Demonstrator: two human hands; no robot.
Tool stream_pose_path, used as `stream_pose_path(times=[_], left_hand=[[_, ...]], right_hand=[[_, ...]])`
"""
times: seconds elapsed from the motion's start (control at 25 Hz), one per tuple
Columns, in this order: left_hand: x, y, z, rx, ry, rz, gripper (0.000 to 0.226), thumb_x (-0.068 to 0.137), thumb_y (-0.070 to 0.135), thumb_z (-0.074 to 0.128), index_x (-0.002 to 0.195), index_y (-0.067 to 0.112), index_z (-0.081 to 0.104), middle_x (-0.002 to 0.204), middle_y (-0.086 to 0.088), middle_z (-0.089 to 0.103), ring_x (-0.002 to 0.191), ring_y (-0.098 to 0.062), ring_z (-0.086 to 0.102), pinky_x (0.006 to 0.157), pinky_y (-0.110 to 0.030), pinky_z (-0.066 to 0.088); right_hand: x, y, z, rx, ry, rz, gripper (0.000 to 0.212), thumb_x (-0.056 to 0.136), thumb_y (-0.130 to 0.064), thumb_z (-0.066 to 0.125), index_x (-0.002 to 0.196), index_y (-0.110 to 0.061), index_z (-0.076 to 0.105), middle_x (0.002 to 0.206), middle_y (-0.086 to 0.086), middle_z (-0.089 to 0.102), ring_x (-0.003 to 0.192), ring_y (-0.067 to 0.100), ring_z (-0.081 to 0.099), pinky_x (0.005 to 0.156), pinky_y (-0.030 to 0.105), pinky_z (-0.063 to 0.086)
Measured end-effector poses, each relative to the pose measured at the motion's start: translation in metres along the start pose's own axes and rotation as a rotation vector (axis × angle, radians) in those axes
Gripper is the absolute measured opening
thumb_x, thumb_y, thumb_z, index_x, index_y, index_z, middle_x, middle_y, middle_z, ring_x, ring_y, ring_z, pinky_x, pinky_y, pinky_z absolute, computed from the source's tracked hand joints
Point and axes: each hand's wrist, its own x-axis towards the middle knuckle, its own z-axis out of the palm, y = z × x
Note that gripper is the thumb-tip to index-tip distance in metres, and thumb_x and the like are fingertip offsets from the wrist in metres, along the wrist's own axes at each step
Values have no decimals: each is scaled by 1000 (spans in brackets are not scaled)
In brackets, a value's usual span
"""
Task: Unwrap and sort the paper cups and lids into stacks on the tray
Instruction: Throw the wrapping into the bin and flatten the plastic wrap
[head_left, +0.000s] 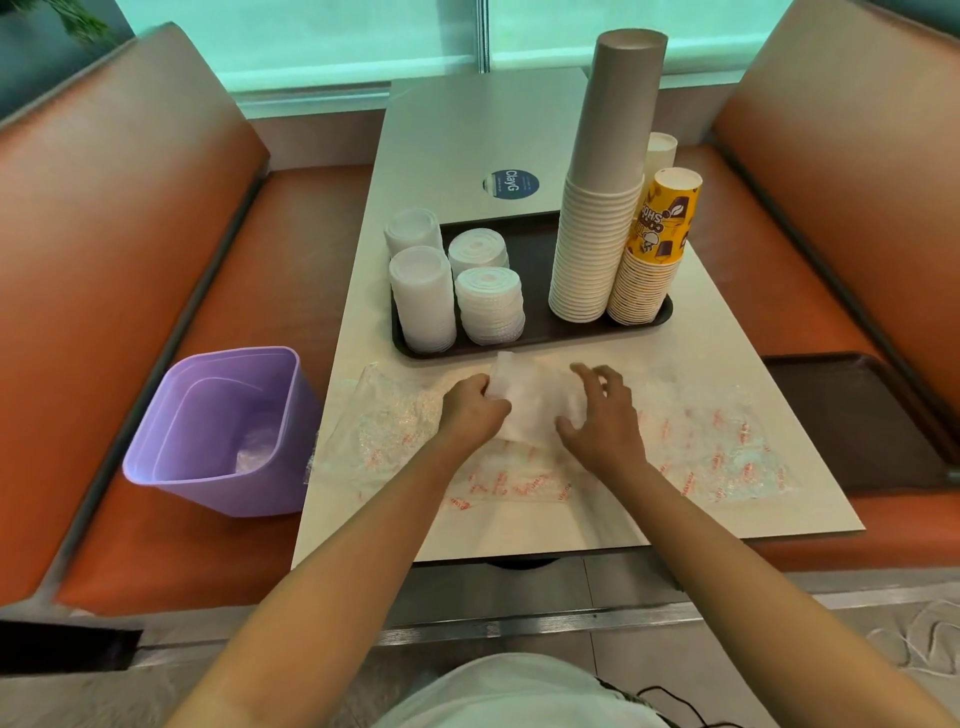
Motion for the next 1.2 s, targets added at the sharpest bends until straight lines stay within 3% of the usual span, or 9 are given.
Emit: stream_pose_path(times=[0.16, 0.28, 0.36, 0.48, 0.56, 0.72, 0.92, 1.08, 1.2], left_hand=[[-2, 14, -20, 51, -241, 263, 23, 84, 9, 63, 107, 14, 65, 99, -7, 68, 83, -17, 61, 74, -34, 50], [-7, 30, -34, -120, -233, 374, 31, 87, 7, 63, 116, 18, 60, 103, -6, 65, 89, -14, 60, 77, -23, 51], [-10, 33, -38, -412, -101, 308, 44, 87, 14, 65, 128, 19, 49, 107, 0, 60, 94, -11, 58, 75, -13, 48], [-10, 20, -31, -574, -253, 147, 63, 78, 26, 74, 133, 16, 44, 110, 0, 64, 100, -17, 62, 85, -33, 49], [-12, 14, -23, -544, -338, 103, 46, 83, 15, 70, 126, 11, 53, 101, -1, 67, 89, -17, 65, 76, -33, 54], [-11, 19, -21, -621, -161, 104, 22, 89, 1, 59, 109, 8, 62, 90, 1, 67, 80, -14, 64, 69, -26, 53], [-18, 30, -21, -753, -183, 33, 32, 90, -12, 42, 106, 12, 57, 95, -5, 63, 73, -16, 61, 47, -22, 52], [-21, 37, -22, -815, -184, -124, 27, 95, 5, 37, 89, 12, 63, 101, -11, 61, 78, -21, 60, 52, -25, 54], [-23, 40, -27, -915, -317, -219, 31, 97, 37, 37, 106, 15, 58, 105, -13, 60, 83, -25, 61, 62, -35, 54]], right_hand=[[16, -28, -41, 231, -170, -151, 84, 79, -22, 76, 146, -29, 27, 148, 2, 38, 134, 18, 36, 105, 30, 33], [21, -38, -56, 538, -203, -20, 47, 82, -6, 70, 127, -9, 55, 116, 10, 61, 102, 18, 58, 72, 8, 45], [21, -43, -60, 803, -98, 80, 28, 85, -3, 66, 113, -1, 62, 97, 9, 65, 77, 14, 59, 57, 11, 48], [22, -48, -61, 1020, -44, 187, 22, 87, -4, 63, 109, -2, 61, 88, 0, 61, 72, 9, 57, 49, 14, 48], [23, -48, -59, 1043, -66, 193, 18, 88, -5, 62, 105, -8, 60, 88, -1, 61, 76, 12, 59, 50, 16, 50], [23, -41, -59, 1138, -287, 160, 31, 85, 5, 60, 105, -18, 61, 99, 4, 68, 88, 23, 67, 65, 34, 58], [22, -39, -57, 1175, -109, 156, 26, 81, 15, 58, 98, -4, 63, 94, 10, 66, 76, 25, 63, 58, 29, 56], [21, -36, -56, 1162, -10, 134, 48, 85, 14, 51, 56, -20, 70, 86, 3, 62, 79, 16, 58, 55, 22, 53], [23, -35, -55, 1150, 25, 115, 66, 84, 18, 42, 44, -27, 68, 86, 1, 60, 84, 16, 55, 66, 24, 52]])
